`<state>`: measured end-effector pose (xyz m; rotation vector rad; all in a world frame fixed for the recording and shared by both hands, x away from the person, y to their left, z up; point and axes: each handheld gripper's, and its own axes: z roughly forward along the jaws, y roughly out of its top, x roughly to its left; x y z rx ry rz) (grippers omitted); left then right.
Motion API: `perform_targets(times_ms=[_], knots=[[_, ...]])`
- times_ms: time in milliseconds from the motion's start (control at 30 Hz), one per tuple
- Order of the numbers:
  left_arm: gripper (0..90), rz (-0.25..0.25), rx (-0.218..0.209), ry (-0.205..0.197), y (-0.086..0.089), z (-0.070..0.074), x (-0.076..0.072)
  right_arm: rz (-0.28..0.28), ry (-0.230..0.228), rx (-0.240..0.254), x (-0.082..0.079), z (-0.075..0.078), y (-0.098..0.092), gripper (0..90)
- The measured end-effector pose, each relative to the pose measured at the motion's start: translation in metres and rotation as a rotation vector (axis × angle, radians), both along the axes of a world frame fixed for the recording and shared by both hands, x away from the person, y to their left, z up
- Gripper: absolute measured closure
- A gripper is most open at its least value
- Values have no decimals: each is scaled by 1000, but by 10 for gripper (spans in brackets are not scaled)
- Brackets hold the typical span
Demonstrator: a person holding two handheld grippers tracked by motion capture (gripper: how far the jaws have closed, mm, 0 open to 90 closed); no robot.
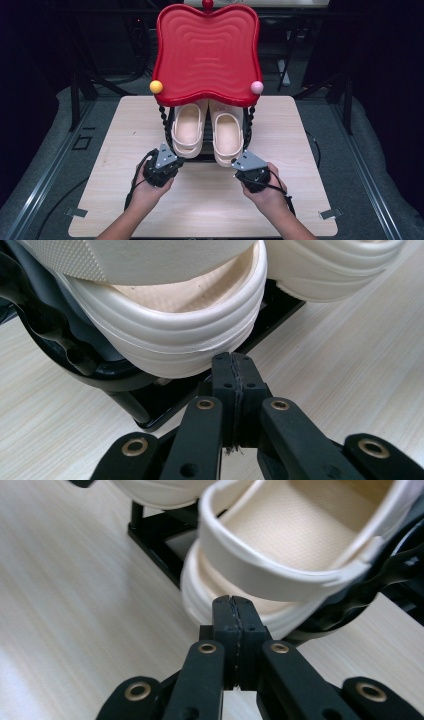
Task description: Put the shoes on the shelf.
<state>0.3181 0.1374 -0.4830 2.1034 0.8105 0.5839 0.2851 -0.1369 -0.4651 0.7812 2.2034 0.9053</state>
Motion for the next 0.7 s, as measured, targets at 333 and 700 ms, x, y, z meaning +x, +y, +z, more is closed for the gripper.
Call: perform_targets(times_ms=[333,700], knots=[[899,25,-3,3,-1,-1,9,45,71,-40,-7,-25,7,900],[900,57,-11,15,-4,-3,23,-2,59,-23,8,-27,5,900]])
